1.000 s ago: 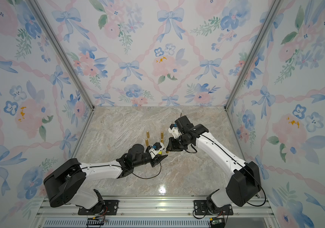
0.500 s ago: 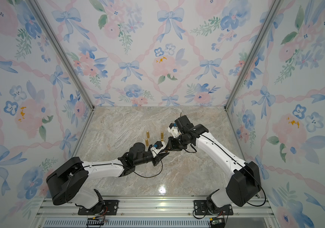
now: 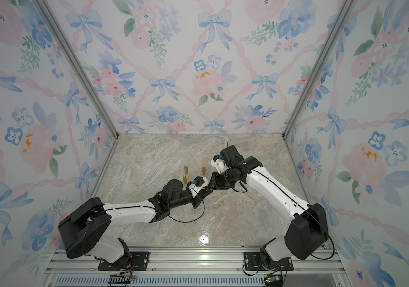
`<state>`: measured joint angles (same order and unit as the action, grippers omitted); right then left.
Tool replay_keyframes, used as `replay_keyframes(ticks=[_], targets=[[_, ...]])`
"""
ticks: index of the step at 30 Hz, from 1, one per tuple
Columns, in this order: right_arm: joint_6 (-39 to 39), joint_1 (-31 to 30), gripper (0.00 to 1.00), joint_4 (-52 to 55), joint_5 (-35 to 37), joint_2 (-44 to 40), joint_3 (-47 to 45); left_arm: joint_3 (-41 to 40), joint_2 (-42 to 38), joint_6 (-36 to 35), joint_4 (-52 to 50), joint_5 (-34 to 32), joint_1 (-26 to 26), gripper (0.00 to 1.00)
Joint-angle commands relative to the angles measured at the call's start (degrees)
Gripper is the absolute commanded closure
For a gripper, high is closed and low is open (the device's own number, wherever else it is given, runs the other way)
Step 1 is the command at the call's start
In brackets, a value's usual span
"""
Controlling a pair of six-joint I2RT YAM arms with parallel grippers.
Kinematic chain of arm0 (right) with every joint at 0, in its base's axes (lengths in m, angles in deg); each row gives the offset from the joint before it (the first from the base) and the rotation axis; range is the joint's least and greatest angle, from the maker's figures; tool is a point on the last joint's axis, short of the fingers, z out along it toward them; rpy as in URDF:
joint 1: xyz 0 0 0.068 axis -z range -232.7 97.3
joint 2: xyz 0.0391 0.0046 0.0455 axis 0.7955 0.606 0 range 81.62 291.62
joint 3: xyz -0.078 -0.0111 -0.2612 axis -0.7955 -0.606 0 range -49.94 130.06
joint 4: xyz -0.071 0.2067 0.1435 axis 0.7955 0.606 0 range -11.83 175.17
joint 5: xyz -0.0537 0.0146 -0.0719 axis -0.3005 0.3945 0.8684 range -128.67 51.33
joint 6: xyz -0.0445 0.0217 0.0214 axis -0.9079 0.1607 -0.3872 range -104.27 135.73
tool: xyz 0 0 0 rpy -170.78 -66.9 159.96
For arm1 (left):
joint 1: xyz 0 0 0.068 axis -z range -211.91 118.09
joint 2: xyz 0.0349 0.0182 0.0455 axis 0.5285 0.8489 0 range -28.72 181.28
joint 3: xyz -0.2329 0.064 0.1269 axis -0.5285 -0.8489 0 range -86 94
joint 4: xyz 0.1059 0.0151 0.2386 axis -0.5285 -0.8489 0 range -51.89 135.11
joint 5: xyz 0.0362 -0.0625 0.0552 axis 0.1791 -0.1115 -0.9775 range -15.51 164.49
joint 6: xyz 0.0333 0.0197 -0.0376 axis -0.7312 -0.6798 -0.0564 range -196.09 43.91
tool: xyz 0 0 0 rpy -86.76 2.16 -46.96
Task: Open the lipstick cap
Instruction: Pick up the lipstick at the center of the board.
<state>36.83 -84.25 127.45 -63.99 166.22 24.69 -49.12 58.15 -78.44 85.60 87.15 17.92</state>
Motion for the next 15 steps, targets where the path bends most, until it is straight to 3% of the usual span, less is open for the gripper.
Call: replay_keyframes(ticks=[1,7,15], targets=[[0.11,0.08,0.68,-0.53,-0.10,-1.74,-0.30,-0.10,0.37,1.29,2.12,-1.15,0.24,1.00],[0.84,0.96,0.55,-2.09,2.12,-4.10,-0.45,-1.81,-0.27,1.46,2.13,-1.20,0.20,1.00],[1.08,1.56,0.61,-3.31,2.01,-3.56,-1.15,-1.73,-0.24,1.58,2.01,-0.54,0.19,1.00]])
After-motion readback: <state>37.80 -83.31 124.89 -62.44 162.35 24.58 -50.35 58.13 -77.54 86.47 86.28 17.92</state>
